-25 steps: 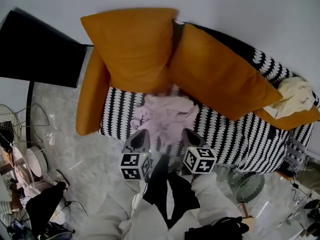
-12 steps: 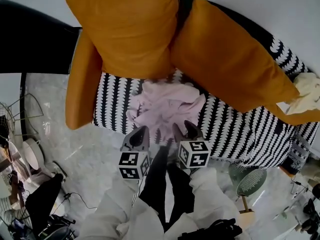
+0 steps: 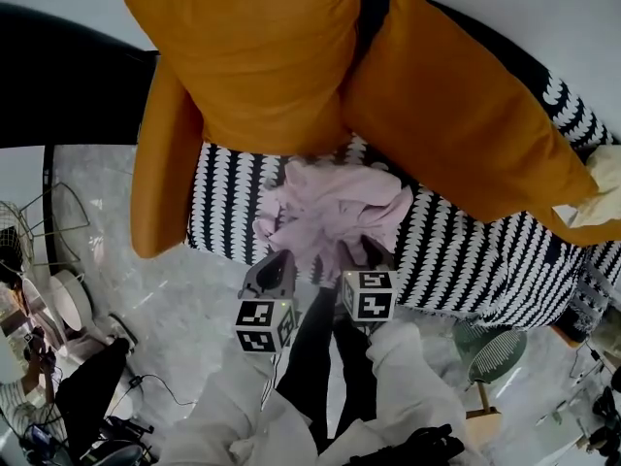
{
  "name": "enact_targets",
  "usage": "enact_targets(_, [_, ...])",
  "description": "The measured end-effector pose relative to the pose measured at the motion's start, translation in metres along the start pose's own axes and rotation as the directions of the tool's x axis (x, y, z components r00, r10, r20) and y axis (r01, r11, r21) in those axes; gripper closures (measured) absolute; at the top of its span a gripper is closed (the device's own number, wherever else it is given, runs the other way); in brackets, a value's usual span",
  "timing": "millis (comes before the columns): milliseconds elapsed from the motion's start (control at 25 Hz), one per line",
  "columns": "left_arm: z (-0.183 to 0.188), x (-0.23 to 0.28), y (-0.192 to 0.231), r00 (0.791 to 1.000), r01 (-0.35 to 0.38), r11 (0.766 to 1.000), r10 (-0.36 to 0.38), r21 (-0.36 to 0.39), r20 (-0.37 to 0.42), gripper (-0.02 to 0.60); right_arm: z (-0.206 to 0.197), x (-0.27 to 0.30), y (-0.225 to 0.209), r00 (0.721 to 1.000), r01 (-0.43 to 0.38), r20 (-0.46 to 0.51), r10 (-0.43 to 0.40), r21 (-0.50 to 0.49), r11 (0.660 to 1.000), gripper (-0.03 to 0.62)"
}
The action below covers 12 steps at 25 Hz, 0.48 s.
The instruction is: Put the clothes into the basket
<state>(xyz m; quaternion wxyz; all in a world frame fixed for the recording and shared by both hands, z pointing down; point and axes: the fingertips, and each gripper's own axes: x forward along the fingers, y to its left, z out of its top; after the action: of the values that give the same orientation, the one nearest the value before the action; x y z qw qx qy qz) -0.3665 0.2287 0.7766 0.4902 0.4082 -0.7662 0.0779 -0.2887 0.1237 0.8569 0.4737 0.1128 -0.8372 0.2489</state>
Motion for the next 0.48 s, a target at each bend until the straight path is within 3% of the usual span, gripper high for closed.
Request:
enact_targets(120, [0.004, 0.003, 0.004, 1.0, -0.002, 1.0, 0.002, 0.002, -0.002, 0.575, 0.002, 0.005, -0.002, 1.0, 0.004, -0.022, -0.004, 0.0, 1.0, 0.406])
enact_targets(280, [0.007, 0.008, 0.003, 1.0, 0.012, 1.0, -0.012, 0.024, -0.006, 0.575, 0.0, 0.006, 0.0, 0.999, -0.012, -0.049, 0.013, 0.03, 0.999, 0.492])
enact_targets(480, [0.014, -0.003, -0.011, 0.999, 0.031, 0.998, -0.03, 0.056, -0.016, 0.575, 0.01, -0.021, 0.014, 0.998, -0.057, 0.01, 0.056, 0.086, 0.995, 0.535])
